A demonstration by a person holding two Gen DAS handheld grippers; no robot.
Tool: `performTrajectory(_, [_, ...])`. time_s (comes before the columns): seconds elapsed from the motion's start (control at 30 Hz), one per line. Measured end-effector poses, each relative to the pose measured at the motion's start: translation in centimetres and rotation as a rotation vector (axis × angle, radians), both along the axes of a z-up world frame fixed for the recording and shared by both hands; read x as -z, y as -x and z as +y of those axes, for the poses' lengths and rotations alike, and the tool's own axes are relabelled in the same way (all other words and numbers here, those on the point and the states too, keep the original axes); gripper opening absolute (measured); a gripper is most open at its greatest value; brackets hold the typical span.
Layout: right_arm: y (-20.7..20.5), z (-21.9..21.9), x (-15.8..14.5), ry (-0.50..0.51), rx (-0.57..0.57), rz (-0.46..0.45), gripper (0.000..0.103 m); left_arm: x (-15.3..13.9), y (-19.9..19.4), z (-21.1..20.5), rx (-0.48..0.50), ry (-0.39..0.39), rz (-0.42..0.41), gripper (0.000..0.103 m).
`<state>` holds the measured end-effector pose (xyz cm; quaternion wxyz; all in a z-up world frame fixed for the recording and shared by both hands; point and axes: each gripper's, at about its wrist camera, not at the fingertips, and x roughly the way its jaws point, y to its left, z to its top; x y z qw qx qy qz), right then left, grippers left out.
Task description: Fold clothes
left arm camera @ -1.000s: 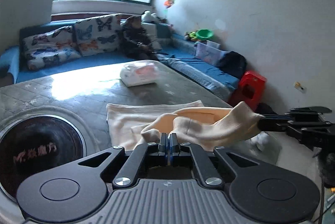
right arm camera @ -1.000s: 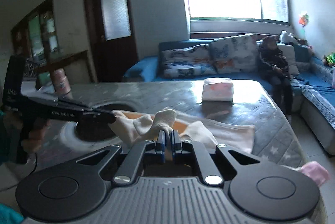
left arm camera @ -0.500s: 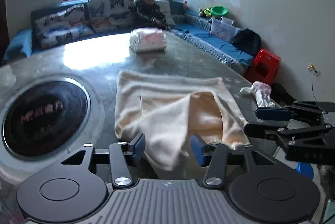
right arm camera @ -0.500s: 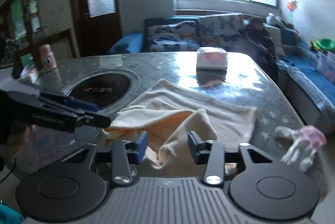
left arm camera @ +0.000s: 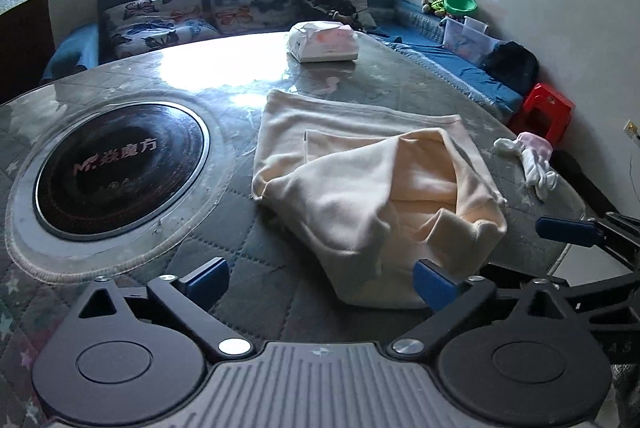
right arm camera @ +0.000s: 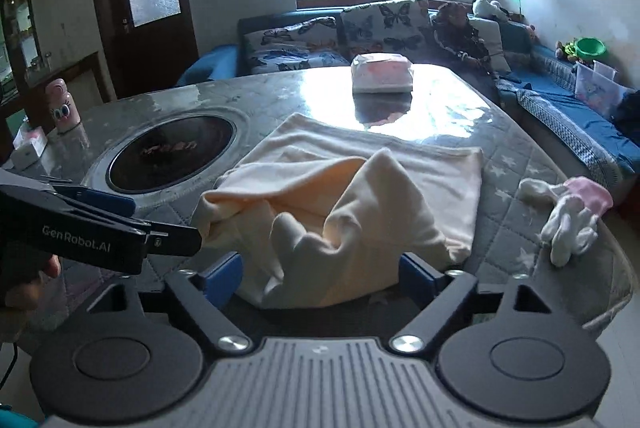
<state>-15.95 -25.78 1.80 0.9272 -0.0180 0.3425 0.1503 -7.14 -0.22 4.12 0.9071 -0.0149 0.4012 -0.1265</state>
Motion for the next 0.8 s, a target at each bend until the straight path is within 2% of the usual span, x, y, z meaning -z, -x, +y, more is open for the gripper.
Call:
performTrajectory(0.4, [1.0, 0.8, 0.5, 0.026, 0.038, 0.028, 0.102, 0.4, 1.0, -0.4, -0.011, -0.056, 0.003, 0.103])
performTrajectory(0.8, [1.3, 1.4, 1.1, 0.049, 0.040, 0.051, 0.103, 1.0, 1.3, -0.8, -0.027, -0.075, 0.031, 0.103])
